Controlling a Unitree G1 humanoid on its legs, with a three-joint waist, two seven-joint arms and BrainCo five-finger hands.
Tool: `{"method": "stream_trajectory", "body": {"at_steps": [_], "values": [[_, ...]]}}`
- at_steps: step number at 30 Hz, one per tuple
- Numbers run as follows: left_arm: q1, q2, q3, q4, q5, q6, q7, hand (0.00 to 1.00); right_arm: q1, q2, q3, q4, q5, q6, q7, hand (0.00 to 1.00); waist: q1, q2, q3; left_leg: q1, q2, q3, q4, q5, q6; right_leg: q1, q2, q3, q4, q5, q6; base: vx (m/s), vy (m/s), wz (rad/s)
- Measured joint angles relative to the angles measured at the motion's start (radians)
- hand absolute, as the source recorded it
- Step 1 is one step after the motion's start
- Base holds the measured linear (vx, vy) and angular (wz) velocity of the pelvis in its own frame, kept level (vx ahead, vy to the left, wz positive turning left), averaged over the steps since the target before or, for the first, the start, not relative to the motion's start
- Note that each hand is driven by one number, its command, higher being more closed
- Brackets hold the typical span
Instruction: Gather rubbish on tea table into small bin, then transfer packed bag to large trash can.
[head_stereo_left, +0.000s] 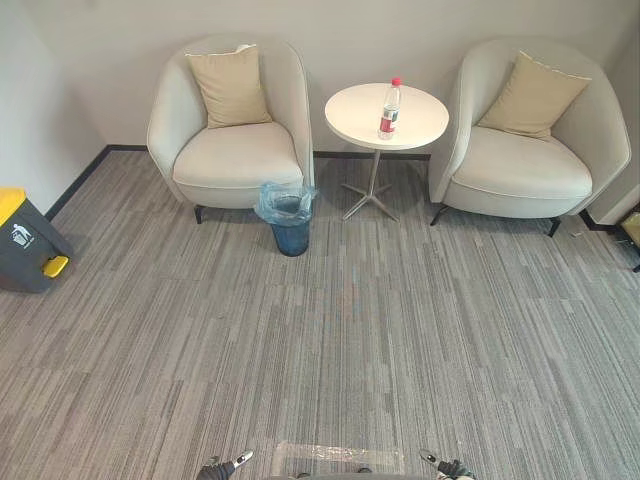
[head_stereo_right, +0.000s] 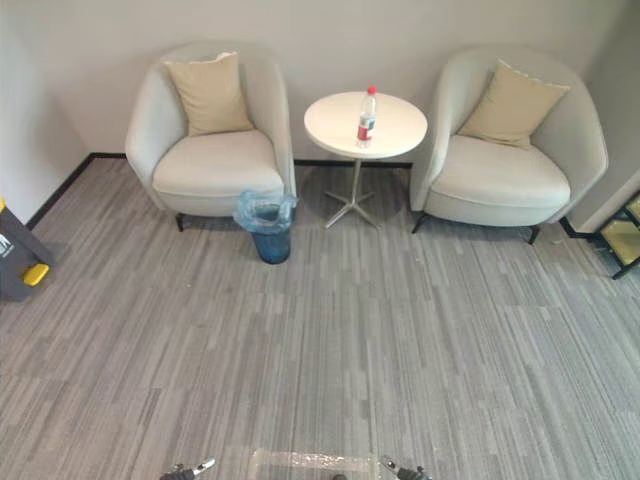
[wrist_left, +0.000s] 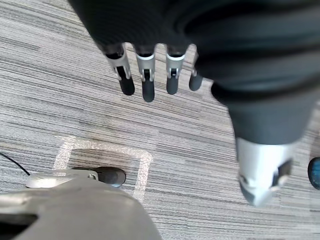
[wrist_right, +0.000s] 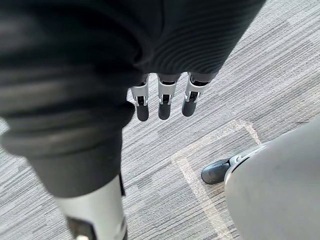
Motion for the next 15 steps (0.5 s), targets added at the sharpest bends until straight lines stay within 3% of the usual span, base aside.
{"method": "stream_trajectory", "body": {"at_steps": [15], "values": [[-0.001, 0.007, -0.014, 0.01, 0.003, 0.0, 0.005, 0.0, 0.0, 0.0, 0.012, 0.001, 0.002, 0.0, 0.0, 0.0, 0.0, -0.006, 0.002, 0.012, -0.003, 0.0, -0.005, 0.0, 0.001, 0.008, -0.002, 0.001, -0.009, -0.001, 0.001, -0.01, -0.003, 0.0]]}}
